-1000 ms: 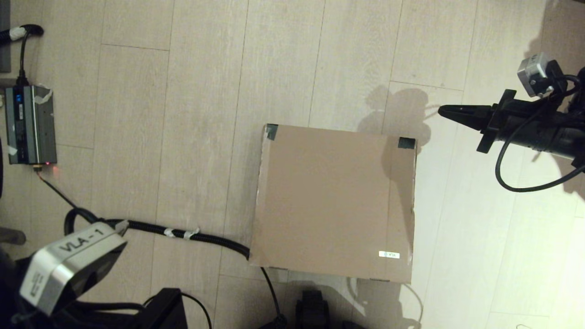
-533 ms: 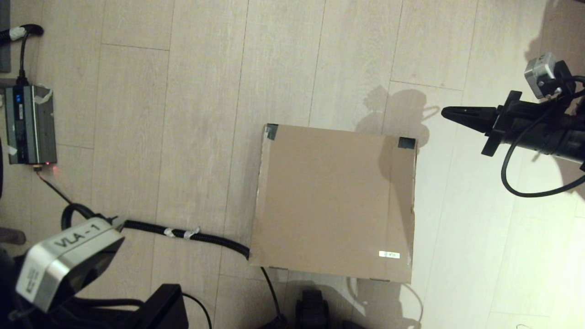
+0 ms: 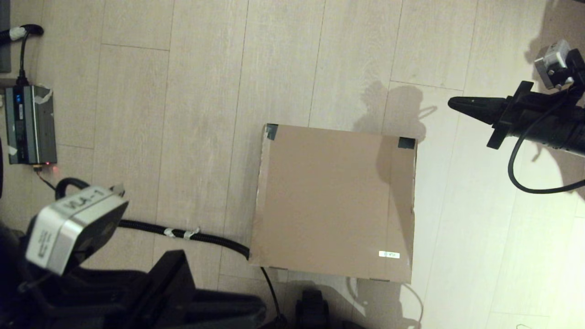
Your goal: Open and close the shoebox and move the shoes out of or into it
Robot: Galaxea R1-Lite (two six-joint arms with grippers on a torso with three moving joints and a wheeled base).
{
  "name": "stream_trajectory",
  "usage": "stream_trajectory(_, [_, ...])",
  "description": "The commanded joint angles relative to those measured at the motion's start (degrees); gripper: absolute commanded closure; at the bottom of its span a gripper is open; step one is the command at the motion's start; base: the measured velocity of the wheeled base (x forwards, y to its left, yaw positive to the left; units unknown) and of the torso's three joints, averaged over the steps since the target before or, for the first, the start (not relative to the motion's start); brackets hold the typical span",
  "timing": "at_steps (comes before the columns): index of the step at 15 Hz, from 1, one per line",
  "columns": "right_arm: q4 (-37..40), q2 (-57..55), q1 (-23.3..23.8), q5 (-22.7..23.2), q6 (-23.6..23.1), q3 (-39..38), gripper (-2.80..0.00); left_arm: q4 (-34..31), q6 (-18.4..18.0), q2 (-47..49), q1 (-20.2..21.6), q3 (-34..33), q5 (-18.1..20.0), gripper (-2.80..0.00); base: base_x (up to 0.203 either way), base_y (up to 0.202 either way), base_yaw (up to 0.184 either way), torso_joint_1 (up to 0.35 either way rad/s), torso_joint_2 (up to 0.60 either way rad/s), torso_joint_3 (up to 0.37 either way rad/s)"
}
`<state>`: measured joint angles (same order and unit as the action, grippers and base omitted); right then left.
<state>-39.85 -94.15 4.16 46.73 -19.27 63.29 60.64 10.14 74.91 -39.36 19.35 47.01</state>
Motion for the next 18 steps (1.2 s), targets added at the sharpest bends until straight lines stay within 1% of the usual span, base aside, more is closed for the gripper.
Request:
stream_trajectory(1, [-0.32, 0.52, -1.76, -3.87, 0.57, 2.42, 0.00, 0.47, -1.16, 5.16, 0.91, 7.50, -3.53, 0.00, 0.000, 0.000, 0.000, 0.000, 0.00, 0.000])
stream_trajectory(2, [-0.66, 0.22, -3.35, -7.81, 2.30, 3.93, 0.00, 0.68, -2.61, 8.57, 2.21, 13.74, -6.52, 0.00, 0.000, 0.000, 0.000, 0.000, 0.00, 0.000])
stream_trajectory(3, [-1.93, -0.17, -3.84, -11.42, 4.79, 4.57, 0.00, 0.96, -4.63, 11.77, 3.72, 19.78, -9.38, 0.00, 0.000, 0.000, 0.000, 0.000, 0.00, 0.000])
stream_trajectory(4, [-6.23, -0.36, -4.17, -14.14, 7.33, 4.18, 0.00, 1.31, -7.60, 15.01, 5.67, 25.71, -12.91, 0.00, 0.000, 0.000, 0.000, 0.000, 0.00, 0.000])
stream_trajectory(5, [-11.43, -0.35, -4.68, -16.04, 9.52, 2.42, 0.00, 1.63, -11.67, 17.45, 7.82, 30.06, -17.96, 0.00, 0.000, 0.000, 0.000, 0.000, 0.00, 0.000])
stream_trajectory(6, [-16.30, 0.00, -4.95, -17.39, 10.68, -0.19, 0.00, 1.82, -15.42, 18.56, 9.99, 32.07, -23.03, 0.00, 0.000, 0.000, 0.000, 0.000, 0.00, 0.000])
stream_trajectory(7, [-19.41, 0.99, -5.09, -19.00, 11.13, -3.25, 0.00, 1.44, -16.66, 18.02, 11.56, 32.82, -25.43, 0.00, 0.000, 0.000, 0.000, 0.000, 0.00, 0.000])
stream_trajectory(8, [-20.70, 2.91, -5.25, -21.41, 11.33, -5.84, 0.00, 0.39, -17.17, 16.02, 13.91, 33.07, -27.29, 0.00, 0.000, 0.000, 0.000, 0.000, 0.00, 0.000])
stream_trajectory(9, [-21.01, 4.52, -6.23, -24.06, 11.37, -7.60, 0.00, -1.40, -17.34, 13.76, 16.20, 33.10, -28.25, 0.00, 0.000, 0.000, 0.000, 0.000, 0.00, 0.000])
stream_trajectory(11, [-21.02, 8.23, -8.91, -28.85, 11.69, -9.97, 0.00, -4.62, -17.79, 8.15, 22.90, 31.78, -29.41, 0.00, 0.000, 0.000, 0.000, 0.000, 0.00, 0.000])
stream_trajectory(13, [-18.81, 12.05, -12.48, -33.35, 11.72, -10.99, 0.00, -6.20, -19.17, 1.35, 29.39, 27.53, -29.71, 0.00, 0.000, 0.000, 0.000, 0.000, 0.00, 0.000])
stream_trajectory(15, [-13.72, 17.25, -15.43, -36.93, 11.56, -11.59, 0.00, -7.72, -20.36, -6.30, 35.55, 22.24, -29.73, 0.00, 0.000, 0.000, 0.000, 0.000, 0.00, 0.000])
stream_trajectory(17, [-6.78, 24.69, -17.20, -39.11, 11.43, -12.22, 0.00, -9.70, -20.94, -14.82, 41.88, 16.92, -29.62, 0.00, 0.000, 0.000, 0.000, 0.000, 0.00, 0.000])
stream_trajectory(18, [-2.89, 28.79, -17.59, -39.71, 11.41, -12.49, 0.00, -10.50, -21.03, -19.11, 44.03, 14.29, -29.56, 0.00, 0.000, 0.000, 0.000, 0.000, 0.00, 0.000])
